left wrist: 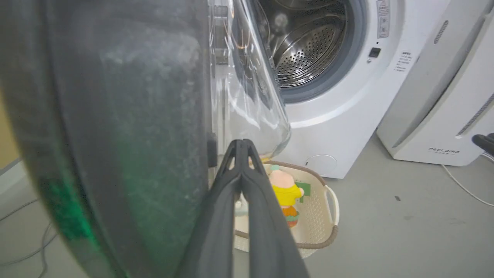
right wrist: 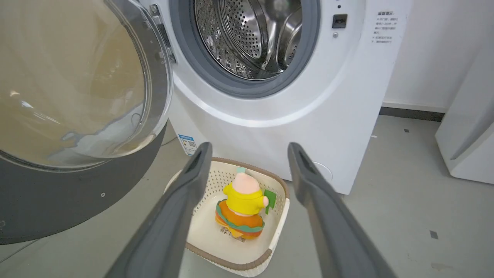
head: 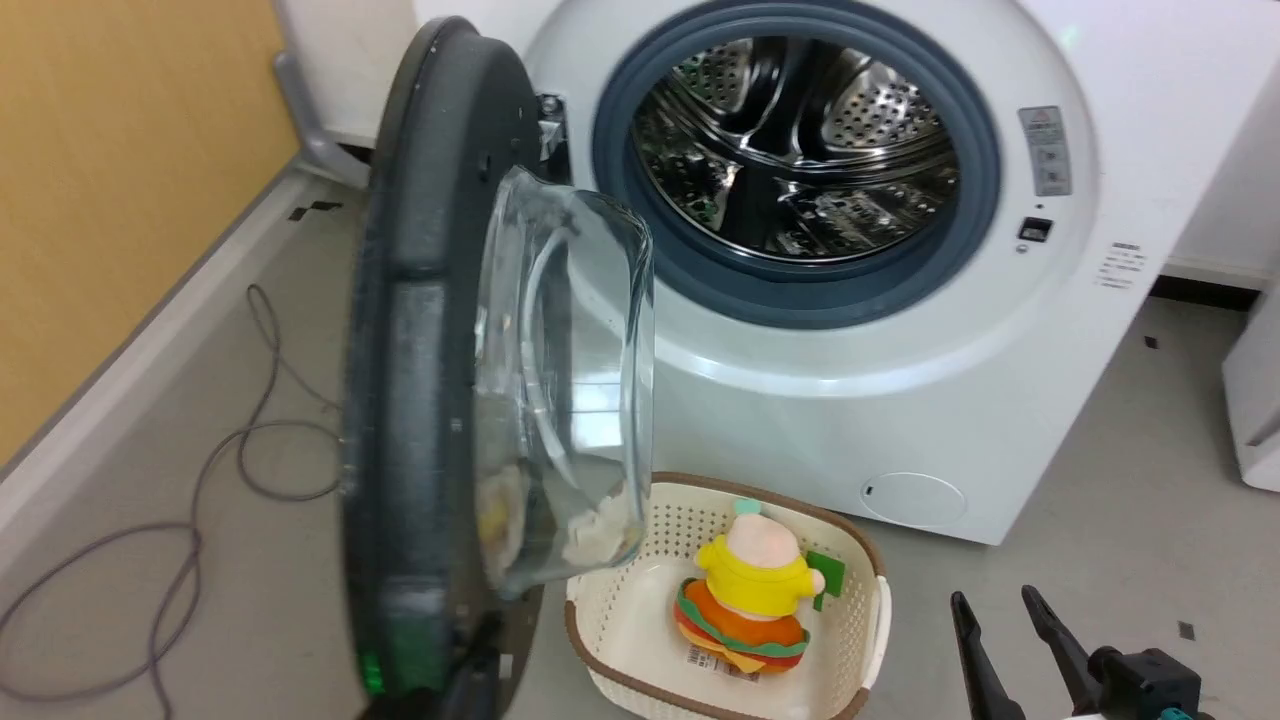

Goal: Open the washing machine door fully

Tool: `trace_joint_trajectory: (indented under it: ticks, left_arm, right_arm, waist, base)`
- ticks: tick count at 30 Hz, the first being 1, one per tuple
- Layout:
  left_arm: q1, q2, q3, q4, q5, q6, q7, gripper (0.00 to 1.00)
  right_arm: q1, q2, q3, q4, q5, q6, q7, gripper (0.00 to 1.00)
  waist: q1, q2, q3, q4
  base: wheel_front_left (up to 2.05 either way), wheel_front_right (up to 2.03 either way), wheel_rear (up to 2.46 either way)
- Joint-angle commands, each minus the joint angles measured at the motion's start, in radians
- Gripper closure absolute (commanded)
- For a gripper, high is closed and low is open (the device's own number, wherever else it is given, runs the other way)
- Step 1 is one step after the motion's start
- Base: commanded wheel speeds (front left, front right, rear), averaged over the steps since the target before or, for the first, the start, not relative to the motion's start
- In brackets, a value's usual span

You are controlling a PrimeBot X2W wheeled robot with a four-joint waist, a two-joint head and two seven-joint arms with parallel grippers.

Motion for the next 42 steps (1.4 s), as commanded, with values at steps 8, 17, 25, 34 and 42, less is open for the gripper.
trace_joint_trajectory:
  ticks: [8,17,25,34,42]
  left_arm:
    - [-0.047,0.064,0.169,0.081,-0.068,0.018,-0.086,1.0]
    - [-0.144,0.116,0.352,0.235,-0.161,-0.046,-0.154,1.0]
    - [-0.257,0.152,0.487,0.395,-0.154,-0.109,-0.161,1.0]
    - [-0.366,0.179,0.64,0.589,-0.127,-0.198,-0.161,1.0]
    - [-0.343,0.125,0.721,0.605,-0.037,-0.248,-0.161,1.0]
  right_arm:
    - [-0.002,0.003,0.002,-0.006,0.001,-0.001,0.004,0.0]
    - [-0.002,0.003,-0.008,-0.015,-0.001,-0.001,0.017,0.0]
    - [-0.012,0.003,-0.009,-0.022,-0.004,-0.001,0.024,0.0]
    - [-0.024,0.003,-0.012,-0.024,-0.004,-0.001,0.017,0.0]
    - [-0.019,0.003,-0.007,-0.021,0.002,-0.001,0.006,0.0]
  waist:
    - [0.0,0.0,0.019,0.021]
    - [0.0,0.0,0.032,0.006]
    - [0.0,0.0,0.052,-0.015]
    - [0.0,0.0,0.057,-0.029]
    - [0.0,0.0,0.044,-0.04]
  base:
    - [0.0,0.0,0.0]
    - [0.0,0.0,0.0]
    - [0.0,0.0,0.0]
    - [0.0,0.0,0.0]
    - [0.0,0.0,0.0]
